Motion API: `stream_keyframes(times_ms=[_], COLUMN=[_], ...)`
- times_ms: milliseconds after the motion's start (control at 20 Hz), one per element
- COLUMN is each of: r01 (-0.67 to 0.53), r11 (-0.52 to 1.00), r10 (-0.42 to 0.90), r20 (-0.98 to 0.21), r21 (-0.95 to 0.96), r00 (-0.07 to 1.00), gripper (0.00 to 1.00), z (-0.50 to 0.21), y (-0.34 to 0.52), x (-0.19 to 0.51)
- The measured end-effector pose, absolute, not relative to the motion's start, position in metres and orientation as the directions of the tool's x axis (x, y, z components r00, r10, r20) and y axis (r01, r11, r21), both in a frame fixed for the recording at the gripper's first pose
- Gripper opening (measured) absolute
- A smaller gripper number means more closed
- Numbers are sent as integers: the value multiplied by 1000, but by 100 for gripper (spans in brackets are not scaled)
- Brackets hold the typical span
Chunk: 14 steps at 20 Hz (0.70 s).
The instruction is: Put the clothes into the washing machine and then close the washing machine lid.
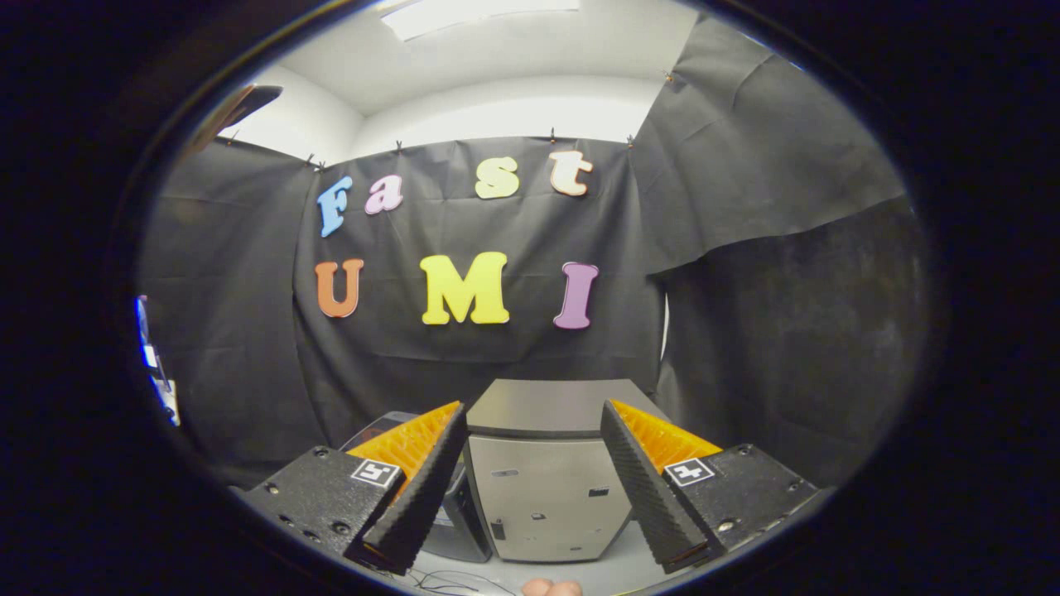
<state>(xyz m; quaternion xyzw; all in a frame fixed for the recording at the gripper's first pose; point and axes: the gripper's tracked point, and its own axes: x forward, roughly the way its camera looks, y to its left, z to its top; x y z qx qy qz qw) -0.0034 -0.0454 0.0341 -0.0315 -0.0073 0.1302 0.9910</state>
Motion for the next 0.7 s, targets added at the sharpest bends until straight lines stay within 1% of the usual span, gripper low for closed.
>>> stream_keyframes(times_ms=[700], r01=[-256], r11=[963], r10=[257], r20=[2], r21=[-79], r00=[966], gripper=[100], z=[33], y=[-45], x=[2])
